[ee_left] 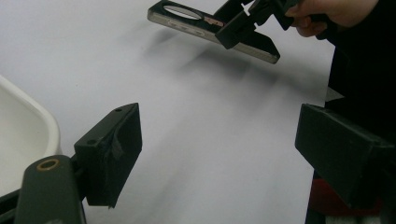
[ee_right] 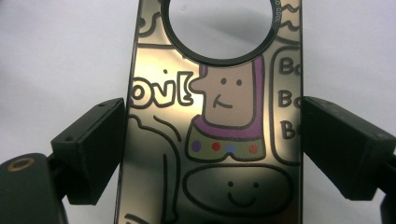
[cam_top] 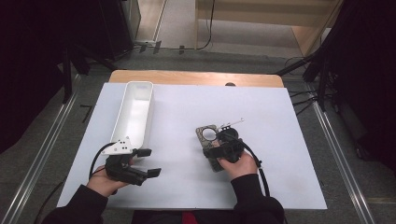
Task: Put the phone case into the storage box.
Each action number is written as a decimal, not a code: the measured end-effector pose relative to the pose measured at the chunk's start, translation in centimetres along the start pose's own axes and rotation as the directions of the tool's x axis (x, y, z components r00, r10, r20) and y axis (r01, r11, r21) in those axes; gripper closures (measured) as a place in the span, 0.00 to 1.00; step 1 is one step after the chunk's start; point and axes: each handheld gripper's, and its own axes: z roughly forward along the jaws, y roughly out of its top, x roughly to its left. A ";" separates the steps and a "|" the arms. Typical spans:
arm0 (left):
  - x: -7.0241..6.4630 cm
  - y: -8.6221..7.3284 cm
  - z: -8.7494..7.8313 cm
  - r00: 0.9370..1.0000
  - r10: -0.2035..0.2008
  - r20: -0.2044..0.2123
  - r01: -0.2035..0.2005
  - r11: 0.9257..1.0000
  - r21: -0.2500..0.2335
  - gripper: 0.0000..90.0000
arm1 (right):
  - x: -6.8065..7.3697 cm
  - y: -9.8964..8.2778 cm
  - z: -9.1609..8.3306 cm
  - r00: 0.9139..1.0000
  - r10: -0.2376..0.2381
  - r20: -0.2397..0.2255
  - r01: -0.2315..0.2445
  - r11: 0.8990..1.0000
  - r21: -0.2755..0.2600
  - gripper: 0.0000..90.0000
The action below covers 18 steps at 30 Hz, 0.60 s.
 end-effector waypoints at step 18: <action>0.0 0.1 0.1 1.000 -0.007 -0.001 0.007 1.000 -0.003 0.16 | -2.9 0.5 -1.0 0.989 -0.037 -0.146 0.040 0.999 0.016 0.11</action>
